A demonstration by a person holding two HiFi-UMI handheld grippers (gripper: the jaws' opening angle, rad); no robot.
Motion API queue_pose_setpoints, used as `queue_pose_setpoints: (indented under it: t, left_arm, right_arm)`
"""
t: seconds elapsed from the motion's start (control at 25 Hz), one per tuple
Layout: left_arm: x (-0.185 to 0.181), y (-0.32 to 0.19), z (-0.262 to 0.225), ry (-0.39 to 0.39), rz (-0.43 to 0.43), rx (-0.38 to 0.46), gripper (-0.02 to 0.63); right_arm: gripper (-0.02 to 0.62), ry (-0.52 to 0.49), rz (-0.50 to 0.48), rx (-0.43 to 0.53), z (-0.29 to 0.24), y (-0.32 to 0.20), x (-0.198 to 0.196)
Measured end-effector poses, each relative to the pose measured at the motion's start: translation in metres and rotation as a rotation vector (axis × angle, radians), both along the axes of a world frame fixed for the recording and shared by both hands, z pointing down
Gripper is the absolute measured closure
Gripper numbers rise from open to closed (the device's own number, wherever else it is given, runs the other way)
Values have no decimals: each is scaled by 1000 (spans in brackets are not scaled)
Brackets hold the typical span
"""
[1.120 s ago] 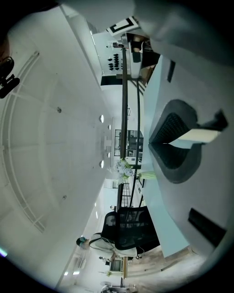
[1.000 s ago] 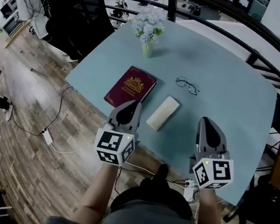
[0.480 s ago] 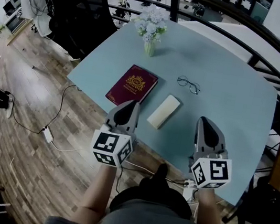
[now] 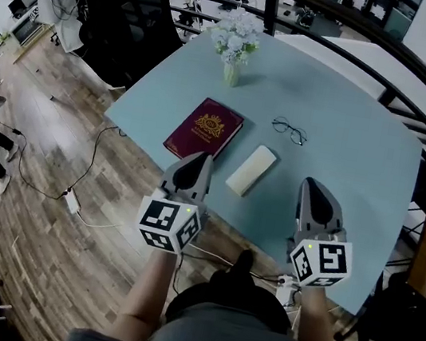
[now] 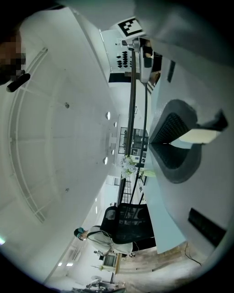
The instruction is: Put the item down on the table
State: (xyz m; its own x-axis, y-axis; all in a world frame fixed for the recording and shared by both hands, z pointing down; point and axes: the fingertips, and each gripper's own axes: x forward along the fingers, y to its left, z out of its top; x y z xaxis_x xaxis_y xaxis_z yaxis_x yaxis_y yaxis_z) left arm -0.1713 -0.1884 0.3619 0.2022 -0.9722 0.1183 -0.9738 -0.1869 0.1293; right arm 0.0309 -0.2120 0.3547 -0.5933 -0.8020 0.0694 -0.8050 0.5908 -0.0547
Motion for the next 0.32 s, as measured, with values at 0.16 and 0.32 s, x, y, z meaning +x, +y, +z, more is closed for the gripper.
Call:
queue_pose_setpoints:
  t: [0.16,0.32]
  left_arm:
    - [-3,0,2,5,-8,-2,600]
    - [-5,1,4,12,-17,-2,600]
  right_arm:
    - [594,5,-1,1,1,-1,-1]
    - [594,9,-3,1,3,-1,-2]
